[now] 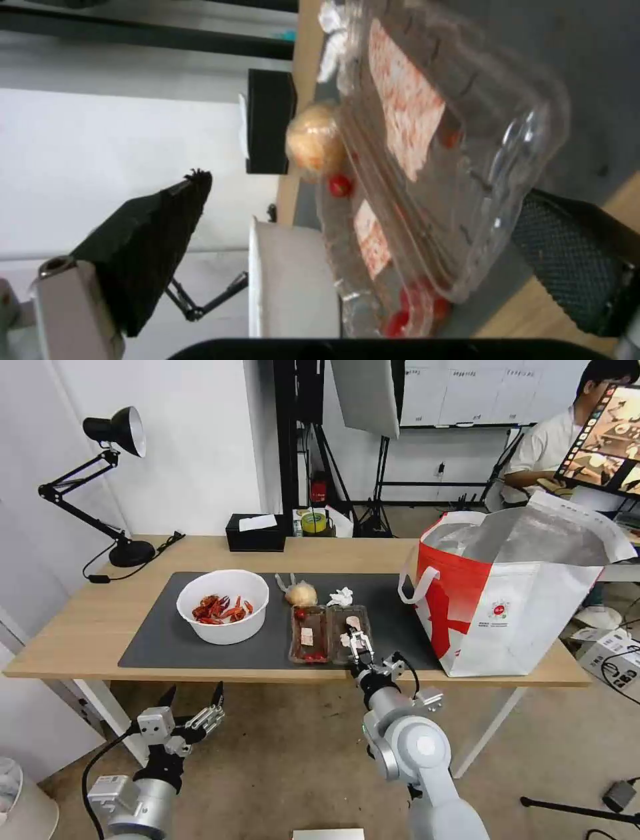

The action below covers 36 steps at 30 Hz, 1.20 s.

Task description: Pick up the trash from the table and place it into the takeout bag.

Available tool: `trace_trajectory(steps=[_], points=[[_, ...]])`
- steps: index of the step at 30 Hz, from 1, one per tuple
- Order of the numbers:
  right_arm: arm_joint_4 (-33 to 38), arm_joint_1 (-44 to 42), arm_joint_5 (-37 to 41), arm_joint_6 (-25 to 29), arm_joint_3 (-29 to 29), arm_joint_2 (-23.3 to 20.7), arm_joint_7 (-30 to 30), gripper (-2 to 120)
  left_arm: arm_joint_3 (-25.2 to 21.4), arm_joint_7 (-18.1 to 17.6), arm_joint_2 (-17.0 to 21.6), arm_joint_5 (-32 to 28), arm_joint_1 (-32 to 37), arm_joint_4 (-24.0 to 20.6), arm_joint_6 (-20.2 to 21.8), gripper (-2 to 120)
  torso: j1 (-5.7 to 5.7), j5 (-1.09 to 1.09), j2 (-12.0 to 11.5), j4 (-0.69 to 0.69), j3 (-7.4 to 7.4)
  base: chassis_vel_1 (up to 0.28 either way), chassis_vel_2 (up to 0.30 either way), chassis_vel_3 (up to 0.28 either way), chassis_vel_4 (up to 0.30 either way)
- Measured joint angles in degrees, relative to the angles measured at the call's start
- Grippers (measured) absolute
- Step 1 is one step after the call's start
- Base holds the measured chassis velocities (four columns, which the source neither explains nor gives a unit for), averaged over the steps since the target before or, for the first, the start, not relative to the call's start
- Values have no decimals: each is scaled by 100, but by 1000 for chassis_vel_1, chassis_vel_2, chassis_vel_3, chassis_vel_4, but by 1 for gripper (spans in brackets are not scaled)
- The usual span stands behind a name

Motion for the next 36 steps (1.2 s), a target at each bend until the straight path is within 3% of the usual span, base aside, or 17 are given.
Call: trace_trajectory(steps=[15, 25, 28, 36], points=[[425, 506, 38, -181, -206, -374, -159, 100, -95, 86, -5, 8, 89, -92, -31, 100, 0, -1, 0, 0, 0, 0, 0, 0, 0], [-245, 1231, 65, -340, -756, -343, 115, 100, -181, 127, -87, 9, 114, -126, -45, 100, 0, -1, 0, 0, 0, 0, 0, 0, 0], [-557, 1609, 246, -709, -1035, -271, 504, 100, -233, 126, -90, 5, 114, -131, -46, 100, 0, -1, 0, 1, 0, 0, 0, 0, 0], [-736, 1950, 405, -835, -1296, -286, 813, 100, -294, 127, -126, 1, 117, -143, -46, 100, 0, -1, 0, 1, 0, 0, 0, 0, 0]])
